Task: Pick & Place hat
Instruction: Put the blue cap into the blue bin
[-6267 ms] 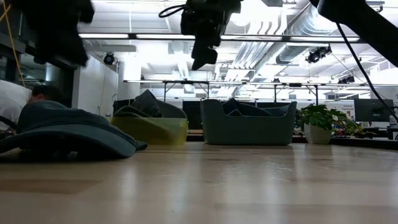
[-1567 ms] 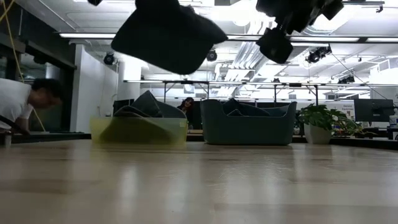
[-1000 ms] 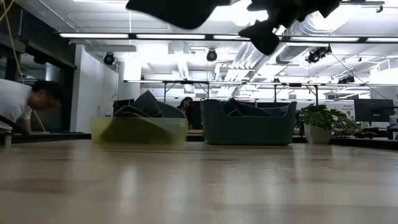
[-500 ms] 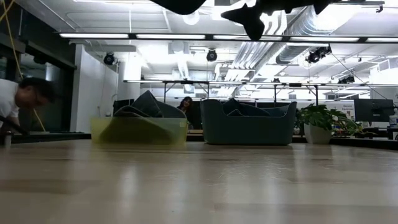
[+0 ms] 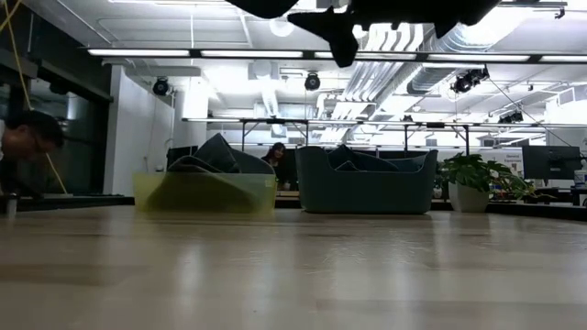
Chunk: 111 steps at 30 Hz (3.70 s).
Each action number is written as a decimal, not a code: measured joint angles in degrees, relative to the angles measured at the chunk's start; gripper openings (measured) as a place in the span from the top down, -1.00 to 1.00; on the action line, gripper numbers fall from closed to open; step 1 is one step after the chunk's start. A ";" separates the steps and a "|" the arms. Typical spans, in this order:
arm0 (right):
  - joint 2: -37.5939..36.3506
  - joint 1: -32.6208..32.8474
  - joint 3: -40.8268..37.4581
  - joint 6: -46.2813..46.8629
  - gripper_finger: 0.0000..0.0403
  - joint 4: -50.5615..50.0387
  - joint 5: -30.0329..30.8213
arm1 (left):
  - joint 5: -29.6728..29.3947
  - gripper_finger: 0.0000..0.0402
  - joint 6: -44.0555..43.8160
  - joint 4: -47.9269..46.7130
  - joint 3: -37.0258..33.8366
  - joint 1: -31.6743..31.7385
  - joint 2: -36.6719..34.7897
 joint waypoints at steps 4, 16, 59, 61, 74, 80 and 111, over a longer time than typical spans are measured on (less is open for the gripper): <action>2.10 -0.08 -0.01 0.67 -0.17 2.67 2.09 | 0.63 1.00 -0.02 0.27 0.00 0.00 0.00; 2.71 -0.15 -0.02 0.40 -0.17 8.70 2.13 | 1.33 1.00 -0.11 0.33 0.00 0.00 0.00; 2.67 -0.04 -0.02 -1.55 0.98 10.36 -1.45 | 6.12 0.57 -4.38 4.22 0.00 4.11 4.33; 2.67 -0.05 -0.02 -1.53 0.99 10.36 -1.37 | 7.43 0.40 -5.15 3.91 0.00 4.11 4.33; -3.25 -0.42 -0.04 -6.72 1.00 -4.22 7.68 | 2.33 -0.39 -5.28 1.45 0.06 4.07 -3.02; -9.51 -0.76 -0.04 -12.34 1.00 -18.75 17.98 | -1.70 -0.39 -15.70 -4.32 0.07 4.09 -5.62; -15.87 6.21 -0.02 -62.03 1.00 -46.78 71.28 | 9.09 -0.39 -76.92 -5.76 0.09 18.25 12.18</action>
